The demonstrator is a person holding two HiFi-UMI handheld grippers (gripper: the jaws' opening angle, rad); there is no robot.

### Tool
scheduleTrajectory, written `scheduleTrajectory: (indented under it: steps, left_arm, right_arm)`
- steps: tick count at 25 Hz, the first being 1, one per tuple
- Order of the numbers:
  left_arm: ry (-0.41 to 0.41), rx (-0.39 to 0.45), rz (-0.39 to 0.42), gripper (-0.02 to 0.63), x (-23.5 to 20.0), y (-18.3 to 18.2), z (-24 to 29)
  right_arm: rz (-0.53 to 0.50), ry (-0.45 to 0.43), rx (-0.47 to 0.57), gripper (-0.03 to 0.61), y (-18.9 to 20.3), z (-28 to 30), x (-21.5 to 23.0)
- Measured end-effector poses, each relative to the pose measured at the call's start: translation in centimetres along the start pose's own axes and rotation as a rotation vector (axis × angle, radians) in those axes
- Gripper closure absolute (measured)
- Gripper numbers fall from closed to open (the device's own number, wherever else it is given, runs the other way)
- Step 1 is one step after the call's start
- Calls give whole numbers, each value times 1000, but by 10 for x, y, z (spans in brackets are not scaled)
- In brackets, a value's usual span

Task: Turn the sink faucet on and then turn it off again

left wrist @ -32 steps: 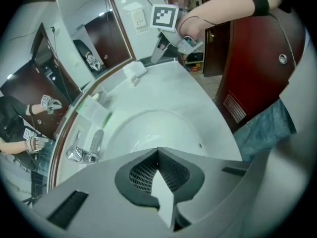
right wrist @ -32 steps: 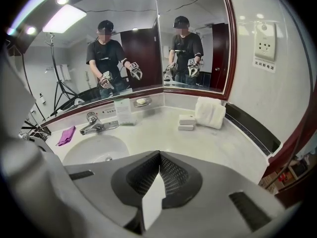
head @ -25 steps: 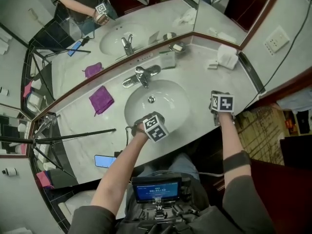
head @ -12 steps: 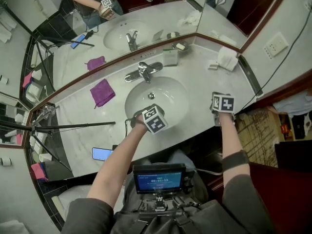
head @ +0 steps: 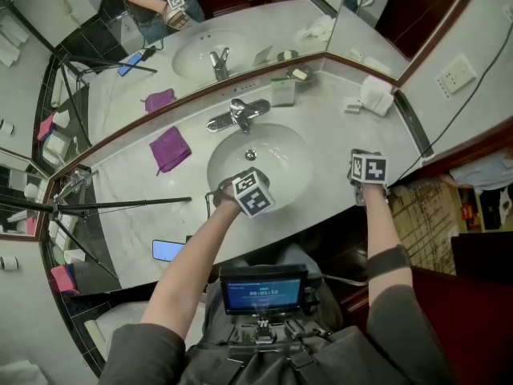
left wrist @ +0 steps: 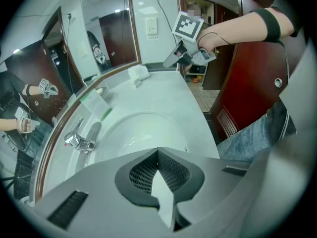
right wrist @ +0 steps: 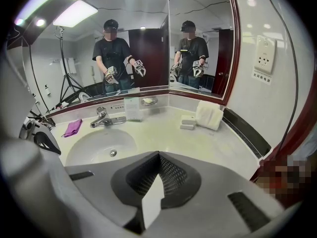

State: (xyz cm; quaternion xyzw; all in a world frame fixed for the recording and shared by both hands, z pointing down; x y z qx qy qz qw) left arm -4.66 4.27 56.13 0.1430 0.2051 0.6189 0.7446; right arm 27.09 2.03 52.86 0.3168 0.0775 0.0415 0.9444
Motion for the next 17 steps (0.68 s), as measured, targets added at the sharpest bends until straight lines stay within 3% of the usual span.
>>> scheduleTrajectory:
  steps: [17]
  left_arm:
    - [-3,3,22,614,2,-5,-1]
  right_arm:
    - [0,-12,2,571,0,0,2]
Point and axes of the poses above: the fingertips, and each gripper's own axes: z forward along the fingers, x to its right, y out of its underside, the point moved 6 cm from there along -z, backward along the fingers, and after that the axes turned 10 degrees about y, right-handed, at the moved point
